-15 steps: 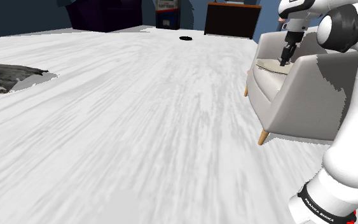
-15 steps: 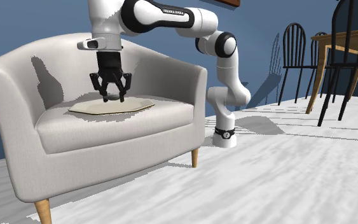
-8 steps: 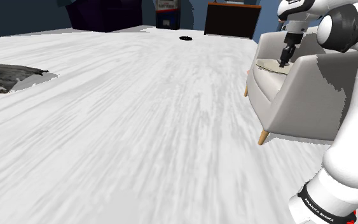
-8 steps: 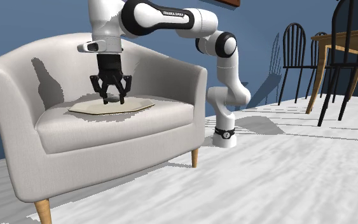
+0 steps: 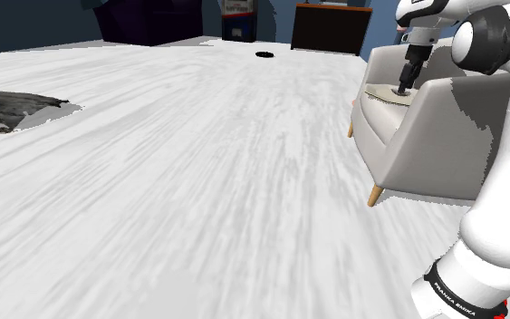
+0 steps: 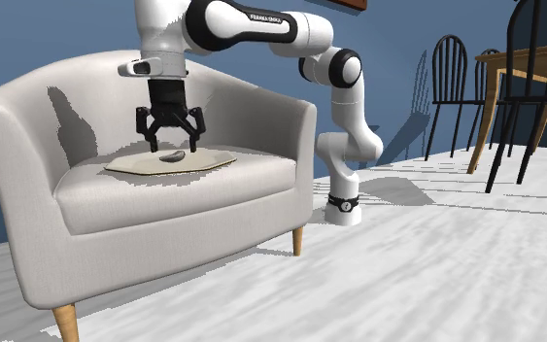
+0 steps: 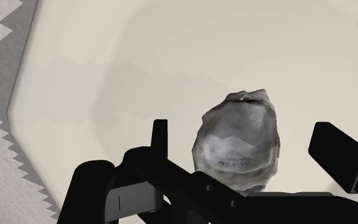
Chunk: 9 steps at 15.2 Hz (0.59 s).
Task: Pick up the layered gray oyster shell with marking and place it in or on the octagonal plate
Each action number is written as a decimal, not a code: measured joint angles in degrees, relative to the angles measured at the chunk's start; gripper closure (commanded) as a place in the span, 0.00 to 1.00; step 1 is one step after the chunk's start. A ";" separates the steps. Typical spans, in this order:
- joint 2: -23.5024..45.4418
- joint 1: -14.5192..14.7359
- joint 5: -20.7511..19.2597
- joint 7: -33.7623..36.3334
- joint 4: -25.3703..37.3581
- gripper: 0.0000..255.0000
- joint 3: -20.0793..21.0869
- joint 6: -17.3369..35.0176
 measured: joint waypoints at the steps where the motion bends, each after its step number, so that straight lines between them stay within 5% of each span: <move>1: 0.17 -0.33 0.09 -0.08 1.75 0.00 -0.04 -1.55; 4: 1.88 -1.79 1.02 -0.19 8.28 0.00 0.07 -6.46; 9: 2.24 -2.16 1.21 -0.30 9.61 0.00 0.08 -7.52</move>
